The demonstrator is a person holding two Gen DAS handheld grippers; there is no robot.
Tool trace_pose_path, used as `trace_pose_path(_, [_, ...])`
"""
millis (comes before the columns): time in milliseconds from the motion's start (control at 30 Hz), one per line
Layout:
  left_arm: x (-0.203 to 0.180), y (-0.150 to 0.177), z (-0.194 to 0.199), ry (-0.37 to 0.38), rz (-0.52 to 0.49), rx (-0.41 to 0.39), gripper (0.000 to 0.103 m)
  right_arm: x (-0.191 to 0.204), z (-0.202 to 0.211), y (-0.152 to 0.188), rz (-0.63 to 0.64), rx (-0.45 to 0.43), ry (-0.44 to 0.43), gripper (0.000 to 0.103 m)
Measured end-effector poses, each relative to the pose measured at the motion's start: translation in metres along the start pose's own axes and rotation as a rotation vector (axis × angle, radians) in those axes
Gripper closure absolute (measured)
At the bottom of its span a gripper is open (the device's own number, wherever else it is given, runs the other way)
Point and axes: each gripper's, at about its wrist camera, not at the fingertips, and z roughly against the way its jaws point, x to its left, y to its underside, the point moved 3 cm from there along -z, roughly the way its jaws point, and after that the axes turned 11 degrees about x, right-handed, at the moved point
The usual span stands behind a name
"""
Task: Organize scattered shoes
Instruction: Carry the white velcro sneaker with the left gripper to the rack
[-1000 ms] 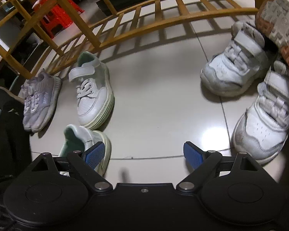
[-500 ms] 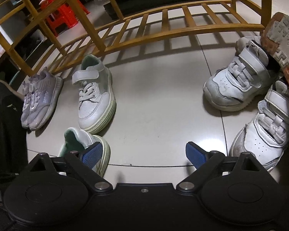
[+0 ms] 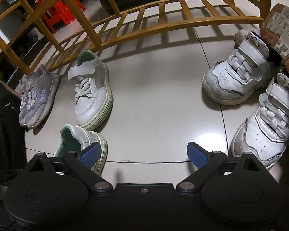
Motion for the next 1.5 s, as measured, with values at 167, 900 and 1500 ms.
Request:
trace_pose_path(167, [0.006, 0.002, 0.002, 0.013, 0.016, -0.016, 0.043, -0.001, 0.0, 0.0, -0.004, 0.004, 0.001, 0.005])
trace_pose_path(900, [0.027, 0.017, 0.01, -0.065, 0.073, -0.027, 0.054, -0.003, -0.002, 0.002, -0.006, 0.018, 0.01, 0.005])
trace_pose_path(1500, [0.095, -0.026, 0.008, -0.127, 0.248, -0.01, 0.053, 0.001, -0.008, 0.004, 0.021, 0.051, 0.01, 0.005])
